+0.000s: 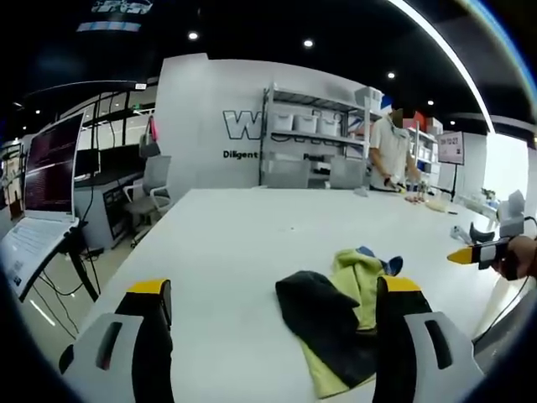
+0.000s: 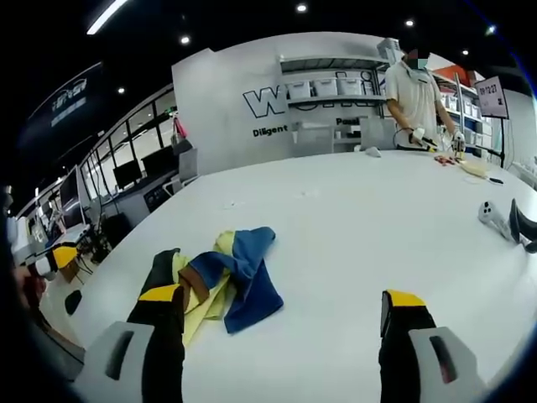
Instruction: Fold the garment on the visible template until the final outline fits inside the template.
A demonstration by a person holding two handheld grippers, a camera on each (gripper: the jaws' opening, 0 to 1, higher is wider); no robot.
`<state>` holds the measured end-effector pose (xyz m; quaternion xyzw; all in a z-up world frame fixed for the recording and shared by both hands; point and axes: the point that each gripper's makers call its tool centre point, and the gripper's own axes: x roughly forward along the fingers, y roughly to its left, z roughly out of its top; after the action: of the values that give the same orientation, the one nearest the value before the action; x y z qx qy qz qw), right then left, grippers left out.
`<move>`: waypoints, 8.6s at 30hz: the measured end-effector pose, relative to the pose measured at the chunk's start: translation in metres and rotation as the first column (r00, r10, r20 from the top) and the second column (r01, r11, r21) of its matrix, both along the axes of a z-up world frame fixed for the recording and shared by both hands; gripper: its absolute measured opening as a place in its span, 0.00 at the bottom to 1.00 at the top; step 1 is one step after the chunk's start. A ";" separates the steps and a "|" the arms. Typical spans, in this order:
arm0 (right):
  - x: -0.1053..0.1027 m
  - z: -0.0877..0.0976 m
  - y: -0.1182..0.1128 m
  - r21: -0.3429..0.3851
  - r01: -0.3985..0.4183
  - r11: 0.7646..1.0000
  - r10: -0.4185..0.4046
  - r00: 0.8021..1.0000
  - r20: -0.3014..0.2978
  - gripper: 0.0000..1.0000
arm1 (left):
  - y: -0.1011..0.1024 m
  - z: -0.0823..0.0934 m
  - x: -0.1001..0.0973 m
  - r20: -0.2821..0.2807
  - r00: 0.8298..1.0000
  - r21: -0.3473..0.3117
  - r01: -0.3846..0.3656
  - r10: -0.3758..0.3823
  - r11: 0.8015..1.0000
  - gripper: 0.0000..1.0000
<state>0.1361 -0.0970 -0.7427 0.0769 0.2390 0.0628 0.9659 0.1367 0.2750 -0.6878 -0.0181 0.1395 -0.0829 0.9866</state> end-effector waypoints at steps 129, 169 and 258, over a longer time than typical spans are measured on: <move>0.045 -0.062 0.130 -0.481 -0.854 -0.200 0.830 0.114 -0.546 0.00 | -0.140 -0.129 0.006 -0.530 0.340 0.527 0.850 -0.777 0.012 0.06; 0.099 0.002 0.120 -0.608 -0.737 0.295 0.845 0.498 -0.194 0.00 | -0.114 -0.031 0.104 -0.152 0.764 0.512 0.603 -0.627 0.612 0.06; 0.323 -0.037 0.116 -0.584 -0.573 0.575 0.557 0.797 -0.233 0.06 | -0.090 -0.100 0.311 -0.368 0.902 0.406 0.376 -0.227 0.833 0.09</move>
<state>0.4591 0.0186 -0.7796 -0.3293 0.2688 0.2828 0.8599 0.4477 0.1847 -0.7876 0.2299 0.3066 -0.1994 0.9019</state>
